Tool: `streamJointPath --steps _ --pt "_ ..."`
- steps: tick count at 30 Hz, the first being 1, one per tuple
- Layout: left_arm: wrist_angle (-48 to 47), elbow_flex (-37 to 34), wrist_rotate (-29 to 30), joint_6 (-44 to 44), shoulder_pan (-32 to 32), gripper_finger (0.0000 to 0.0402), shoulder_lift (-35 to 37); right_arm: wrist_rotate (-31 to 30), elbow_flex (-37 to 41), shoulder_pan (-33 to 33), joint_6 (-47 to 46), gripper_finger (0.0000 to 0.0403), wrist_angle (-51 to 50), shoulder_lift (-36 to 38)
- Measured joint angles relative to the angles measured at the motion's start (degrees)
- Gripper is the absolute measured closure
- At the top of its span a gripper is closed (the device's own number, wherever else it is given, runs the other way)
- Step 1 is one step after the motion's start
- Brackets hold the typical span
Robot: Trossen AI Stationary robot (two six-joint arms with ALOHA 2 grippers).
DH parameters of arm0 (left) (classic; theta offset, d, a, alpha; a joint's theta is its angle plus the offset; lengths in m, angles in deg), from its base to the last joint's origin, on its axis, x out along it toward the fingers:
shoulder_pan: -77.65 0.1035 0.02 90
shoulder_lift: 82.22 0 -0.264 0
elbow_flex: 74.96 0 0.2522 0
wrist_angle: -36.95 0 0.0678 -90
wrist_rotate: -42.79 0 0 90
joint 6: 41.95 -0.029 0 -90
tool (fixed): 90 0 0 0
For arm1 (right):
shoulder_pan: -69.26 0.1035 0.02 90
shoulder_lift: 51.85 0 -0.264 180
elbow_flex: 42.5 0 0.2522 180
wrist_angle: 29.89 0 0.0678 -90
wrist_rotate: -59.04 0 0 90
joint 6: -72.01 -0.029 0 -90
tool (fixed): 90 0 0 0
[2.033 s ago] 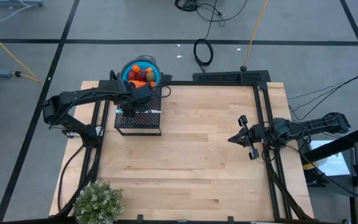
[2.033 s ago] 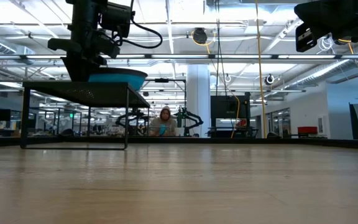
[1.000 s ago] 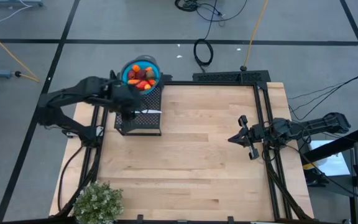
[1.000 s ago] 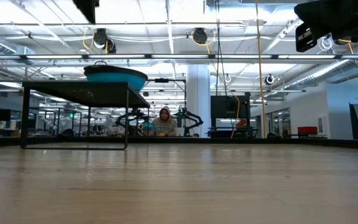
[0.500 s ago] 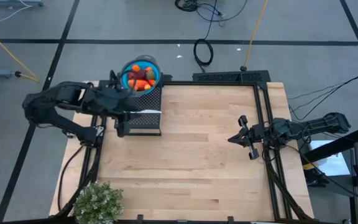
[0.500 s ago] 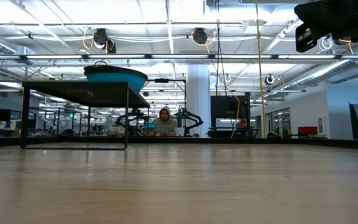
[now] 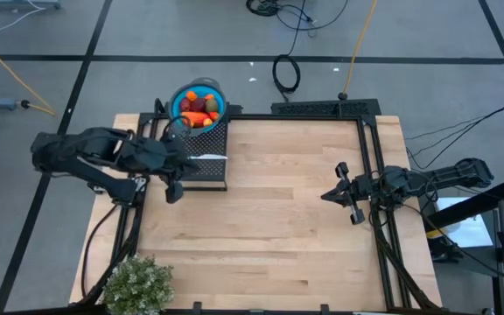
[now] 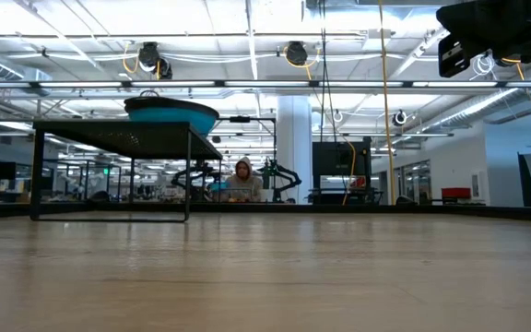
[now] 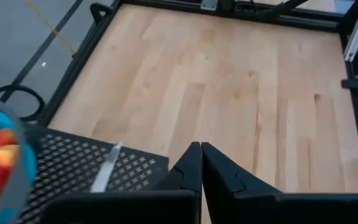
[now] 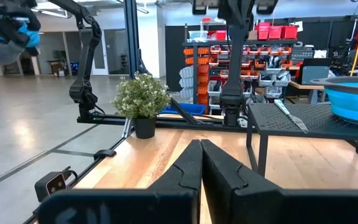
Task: Pick & Place Fruit
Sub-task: Return to Home Position
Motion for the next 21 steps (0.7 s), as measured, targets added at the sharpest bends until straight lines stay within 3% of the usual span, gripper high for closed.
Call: streamJointPath --steps 8,21 --pt "14.4 -18.5 -0.9 0.7 -0.6 0.04 10.2 0.0 0.0 0.0 -0.1 0.0403 -0.1 0.0" --pt "23.9 -39.0 1.1 1.4 -0.5 0.0399 30.9 0.0 0.0 0.0 -0.2 0.0403 -0.2 0.0"
